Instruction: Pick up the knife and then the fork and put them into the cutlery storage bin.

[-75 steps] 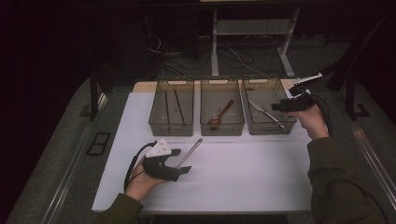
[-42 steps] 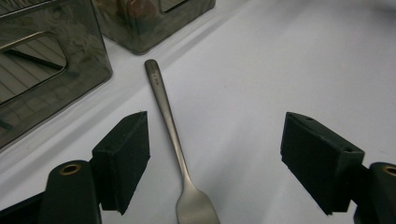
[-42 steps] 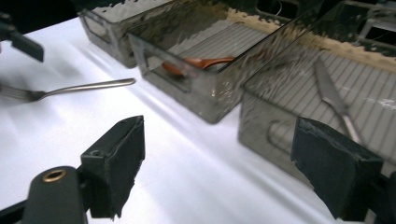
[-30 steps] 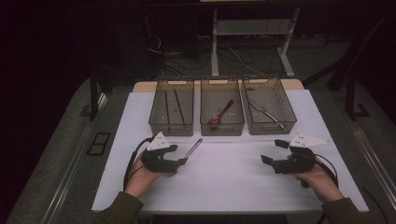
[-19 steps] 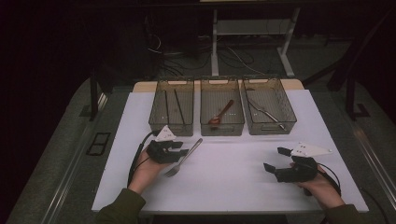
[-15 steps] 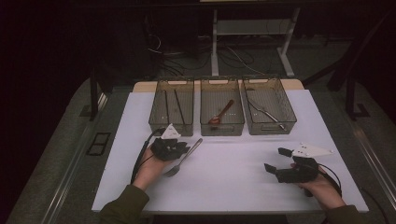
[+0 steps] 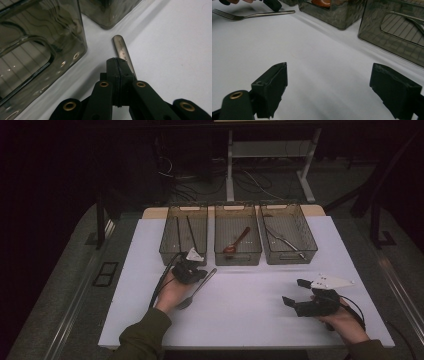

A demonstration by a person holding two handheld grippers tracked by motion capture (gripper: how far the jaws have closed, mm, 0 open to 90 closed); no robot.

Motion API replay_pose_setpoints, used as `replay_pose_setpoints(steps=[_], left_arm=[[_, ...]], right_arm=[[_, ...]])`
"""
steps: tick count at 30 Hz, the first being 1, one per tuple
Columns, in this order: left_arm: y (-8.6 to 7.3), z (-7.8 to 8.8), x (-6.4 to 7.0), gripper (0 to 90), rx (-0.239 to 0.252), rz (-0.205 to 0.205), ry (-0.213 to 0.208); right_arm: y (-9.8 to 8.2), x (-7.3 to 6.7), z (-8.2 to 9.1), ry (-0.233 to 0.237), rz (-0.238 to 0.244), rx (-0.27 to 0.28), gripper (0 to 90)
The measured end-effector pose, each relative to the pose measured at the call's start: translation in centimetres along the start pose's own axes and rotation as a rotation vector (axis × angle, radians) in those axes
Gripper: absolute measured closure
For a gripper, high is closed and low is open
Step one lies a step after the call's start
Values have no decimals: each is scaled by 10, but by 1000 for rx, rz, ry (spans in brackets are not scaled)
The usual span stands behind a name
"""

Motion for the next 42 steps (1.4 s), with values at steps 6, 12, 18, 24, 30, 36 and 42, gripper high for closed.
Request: replay_pose_setpoints(steps=[6, 12, 18, 24, 30, 36, 42], left_arm=[[3, -1, 9, 887, -7, -18, -26], [6, -2, 25, 887, -19, -89, -85], [9, -1, 47, 887, -17, -173, -171], [8, 10, 51, 875, -14, -228, -148], [-15, 31, 40, 733, 22, -209, -150], [-35, 34, 39, 689, 17, -212, -170], [-39, 27, 42, 750, 1, -236, -175]], right_arm=[[0, 0, 0, -1, 2, 2, 140], [1, 0, 1, 0, 4, 4, 140], [1, -1, 1, 0, 8, 4, 140], [0, -1, 1, 0, 12, 0, 140], [0, -2, 1, 4, 20, -6, 140], [0, -3, 0, 6, 25, -7, 140], [2, -3, 0, 17, 22, -1, 140]])
Point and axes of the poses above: each handheld gripper's, and its own axes: z roughly backward along the jaws, y roughly out of its top, x roughly to its right, the point moved 5 cm from there along -z, roughly forward along the jaws, and after that the axes turned 15 degrees about -x, right-handed, at the moved point
